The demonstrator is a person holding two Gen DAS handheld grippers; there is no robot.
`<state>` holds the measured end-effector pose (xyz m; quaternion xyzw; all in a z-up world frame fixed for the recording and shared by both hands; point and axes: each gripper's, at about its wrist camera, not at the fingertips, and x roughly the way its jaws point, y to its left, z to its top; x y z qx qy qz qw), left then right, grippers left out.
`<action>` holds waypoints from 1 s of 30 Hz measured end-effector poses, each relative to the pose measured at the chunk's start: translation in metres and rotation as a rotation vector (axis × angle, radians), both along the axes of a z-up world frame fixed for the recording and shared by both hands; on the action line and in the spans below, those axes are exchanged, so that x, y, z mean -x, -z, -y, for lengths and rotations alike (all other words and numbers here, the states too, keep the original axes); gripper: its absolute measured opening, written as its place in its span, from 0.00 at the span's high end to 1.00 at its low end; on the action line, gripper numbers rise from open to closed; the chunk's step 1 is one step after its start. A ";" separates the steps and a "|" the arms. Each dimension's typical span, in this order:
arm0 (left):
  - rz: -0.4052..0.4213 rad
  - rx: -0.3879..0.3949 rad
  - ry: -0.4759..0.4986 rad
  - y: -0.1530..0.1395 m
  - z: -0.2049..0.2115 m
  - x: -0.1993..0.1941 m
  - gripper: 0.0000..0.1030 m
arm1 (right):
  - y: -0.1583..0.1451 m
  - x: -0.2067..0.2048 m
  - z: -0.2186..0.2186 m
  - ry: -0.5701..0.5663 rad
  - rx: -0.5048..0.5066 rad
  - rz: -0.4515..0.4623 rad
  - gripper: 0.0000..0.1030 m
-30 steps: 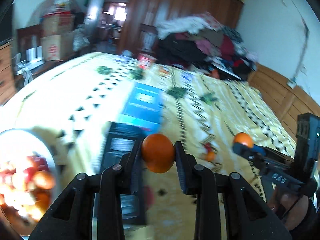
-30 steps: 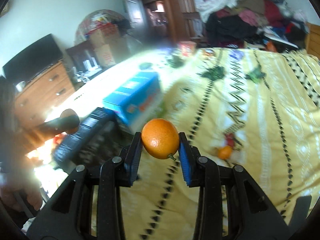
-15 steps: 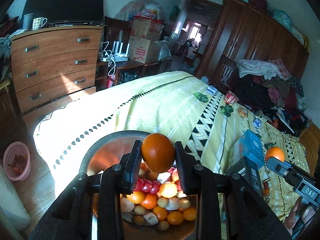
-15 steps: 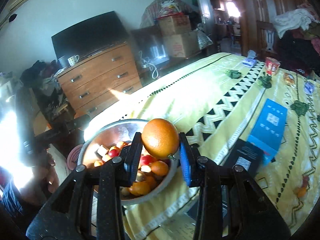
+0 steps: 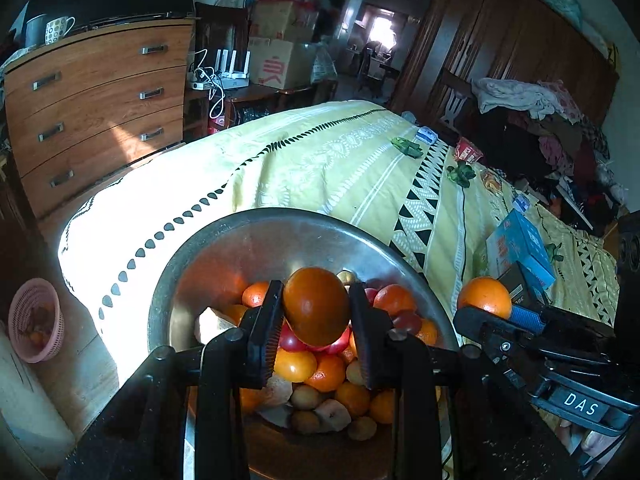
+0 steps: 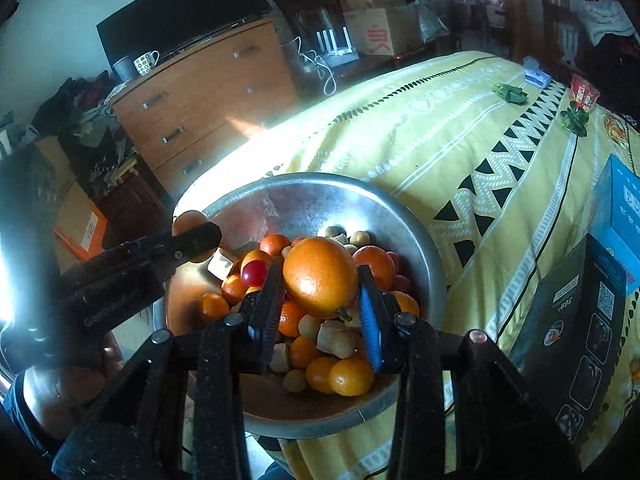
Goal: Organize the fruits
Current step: 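Carry the oranges to the metal bowl and open both tools to drop them, then move both open tools back toward the fruit row on the bedspread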
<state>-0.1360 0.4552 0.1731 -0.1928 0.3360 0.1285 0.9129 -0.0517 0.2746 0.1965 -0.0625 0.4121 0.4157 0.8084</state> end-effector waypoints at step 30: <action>-0.045 0.018 -0.048 0.006 -0.008 -0.002 0.18 | -0.006 0.012 -0.007 0.023 0.017 0.063 0.20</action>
